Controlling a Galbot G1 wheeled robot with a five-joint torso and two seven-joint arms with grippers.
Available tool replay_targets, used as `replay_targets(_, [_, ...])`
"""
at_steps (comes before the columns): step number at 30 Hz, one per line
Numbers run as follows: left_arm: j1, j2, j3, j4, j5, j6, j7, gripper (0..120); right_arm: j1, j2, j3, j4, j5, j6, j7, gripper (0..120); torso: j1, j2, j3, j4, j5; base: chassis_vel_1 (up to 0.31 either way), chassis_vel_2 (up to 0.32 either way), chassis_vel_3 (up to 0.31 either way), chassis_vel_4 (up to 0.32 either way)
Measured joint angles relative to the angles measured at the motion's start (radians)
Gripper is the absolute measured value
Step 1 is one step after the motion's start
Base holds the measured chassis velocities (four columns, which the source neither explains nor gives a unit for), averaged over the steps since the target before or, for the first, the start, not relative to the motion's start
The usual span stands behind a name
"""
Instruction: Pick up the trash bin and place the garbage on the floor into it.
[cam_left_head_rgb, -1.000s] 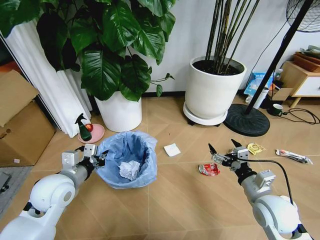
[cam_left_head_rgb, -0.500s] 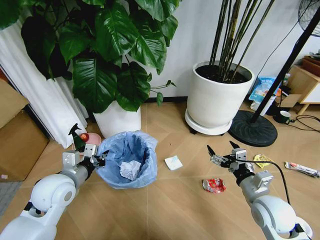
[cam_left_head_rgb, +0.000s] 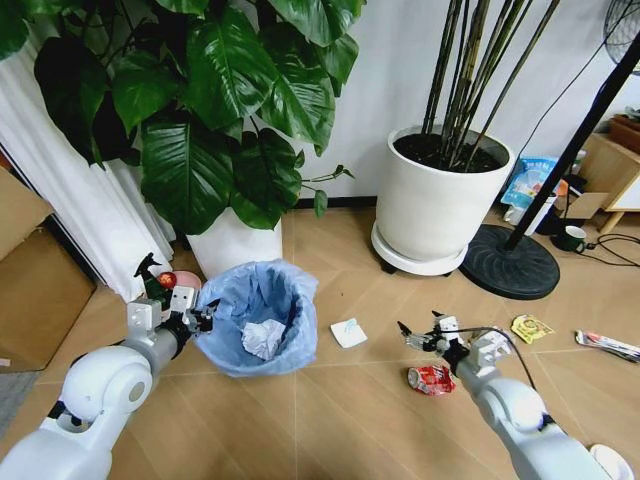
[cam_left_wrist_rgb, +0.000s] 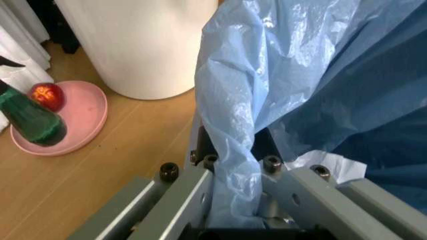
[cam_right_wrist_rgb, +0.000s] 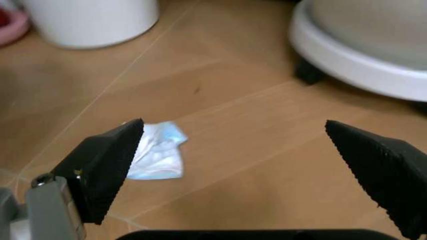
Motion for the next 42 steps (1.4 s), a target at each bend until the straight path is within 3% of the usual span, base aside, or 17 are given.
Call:
replay_targets(3, [0.004, -0.001, -0.002, -0.006, -0.001, 0.000, -0.005, 0, 0.119, -0.003, -0.117, -0.103, 0.019, -0.012, -0.044, 100, 0.000, 0.000, 0.000, 0.0000, -0.0011, 0.000, 0.000, 0.000, 0.000])
replay_targets(5, [0.006, -0.005, -0.002, -0.008, -0.001, 0.000, -0.010, 0, 0.161, -0.002, -0.162, -0.141, 0.017, -0.017, -0.056, 100, 0.000, 0.000, 0.000, 0.0003, -0.0001, 0.000, 0.000, 0.000, 0.000])
replay_targets(8, [0.007, -0.011, -0.002, -0.010, -0.002, 0.000, -0.014, 0, 0.213, 0.014, -0.218, -0.200, 0.012, -0.023, -0.064, 100, 0.000, 0.000, 0.000, 0.0001, -0.0016, 0.000, 0.000, 0.000, 0.000])
replay_targets(10, [0.008, -0.017, -0.002, -0.012, -0.001, 0.000, -0.017, 0, 0.270, 0.061, -0.270, -0.289, -0.011, -0.026, -0.072, 100, 0.000, 0.000, 0.000, -0.0003, 0.0002, 0.000, 0.000, 0.000, 0.000])
replay_targets(13, [0.008, -0.019, -0.002, -0.013, -0.001, 0.000, -0.017, 0, 0.313, 0.116, -0.298, -0.369, -0.049, -0.016, -0.080, 100, 0.000, 0.000, 0.000, -0.0003, -0.0013, 0.000, 0.000, 0.000, 0.000])
replay_targets(15, [0.001, -0.020, -0.002, -0.012, -0.001, 0.000, -0.017, 0, 0.354, 0.161, -0.323, -0.439, -0.090, 0.002, -0.089, 100, 0.000, 0.000, 0.000, 0.0001, 0.0002, 0.000, 0.000, 0.000, 0.000])
replay_targets(18, [-0.003, -0.021, -0.001, -0.009, -0.001, 0.000, -0.018, 0, 0.388, 0.193, -0.341, -0.493, -0.129, 0.012, -0.093, 100, 0.000, 0.000, 0.000, 0.0001, -0.0015, 0.000, 0.000, 0.000, 0.000])
replay_targets(25, [-0.007, -0.027, 0.003, -0.003, 0.002, 0.000, -0.013, 0, 0.455, 0.261, -0.352, -0.615, -0.185, 0.019, -0.069, 100, 0.000, 0.000, 0.000, -0.0001, -0.0003, 0.000, 0.000, 0.000, 0.000])
replay_targets(36, [-0.013, -0.028, 0.003, 0.003, 0.004, 0.000, -0.001, 0, 0.479, 0.289, -0.328, -0.713, -0.236, 0.021, -0.077, 100, 0.000, 0.000, 0.000, -0.0002, -0.0006, 0.000, 0.000, 0.000, 0.000])
replay_targets(42, [-0.018, -0.030, 0.005, 0.007, 0.005, 0.000, 0.002, 0, 0.475, 0.302, -0.317, -0.731, -0.246, 0.024, -0.075, 88, 0.000, 0.000, 0.000, -0.0002, -0.0006, 0.000, 0.000, 0.000, 0.000])
